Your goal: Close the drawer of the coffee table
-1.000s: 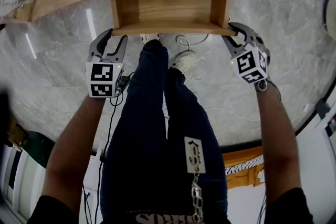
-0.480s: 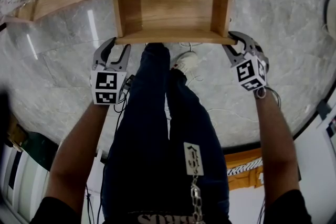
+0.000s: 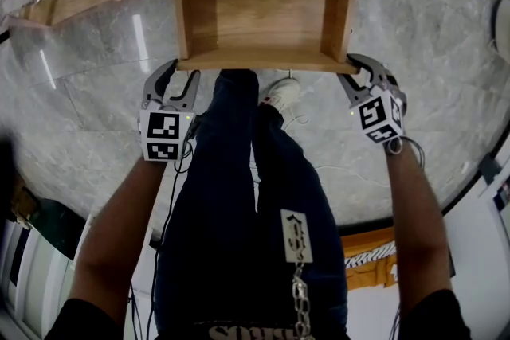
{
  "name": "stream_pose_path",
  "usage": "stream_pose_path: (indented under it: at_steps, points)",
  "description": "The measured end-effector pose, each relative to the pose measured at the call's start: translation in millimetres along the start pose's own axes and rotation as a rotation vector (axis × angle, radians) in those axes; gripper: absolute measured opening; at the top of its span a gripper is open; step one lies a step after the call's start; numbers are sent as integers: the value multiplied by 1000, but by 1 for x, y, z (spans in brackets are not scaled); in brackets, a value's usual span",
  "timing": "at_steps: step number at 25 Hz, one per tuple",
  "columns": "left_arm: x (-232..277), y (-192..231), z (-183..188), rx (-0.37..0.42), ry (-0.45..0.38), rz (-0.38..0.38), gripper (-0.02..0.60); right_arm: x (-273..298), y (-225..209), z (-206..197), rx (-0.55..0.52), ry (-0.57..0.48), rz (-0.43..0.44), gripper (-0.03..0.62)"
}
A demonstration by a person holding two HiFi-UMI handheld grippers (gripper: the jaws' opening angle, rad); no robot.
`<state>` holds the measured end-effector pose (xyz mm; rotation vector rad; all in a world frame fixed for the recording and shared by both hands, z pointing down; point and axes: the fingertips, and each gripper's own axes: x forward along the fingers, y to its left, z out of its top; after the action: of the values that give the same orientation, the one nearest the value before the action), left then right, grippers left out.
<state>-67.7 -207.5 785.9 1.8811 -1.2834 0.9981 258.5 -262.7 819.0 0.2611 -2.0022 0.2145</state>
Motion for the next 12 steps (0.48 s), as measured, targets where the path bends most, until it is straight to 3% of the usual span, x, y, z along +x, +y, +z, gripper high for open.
stream_pose_path:
  at_steps: [12]
  points:
    - [0,-5,-6,2,-7,-5,198,2,3,-6,7,17,-1,158]
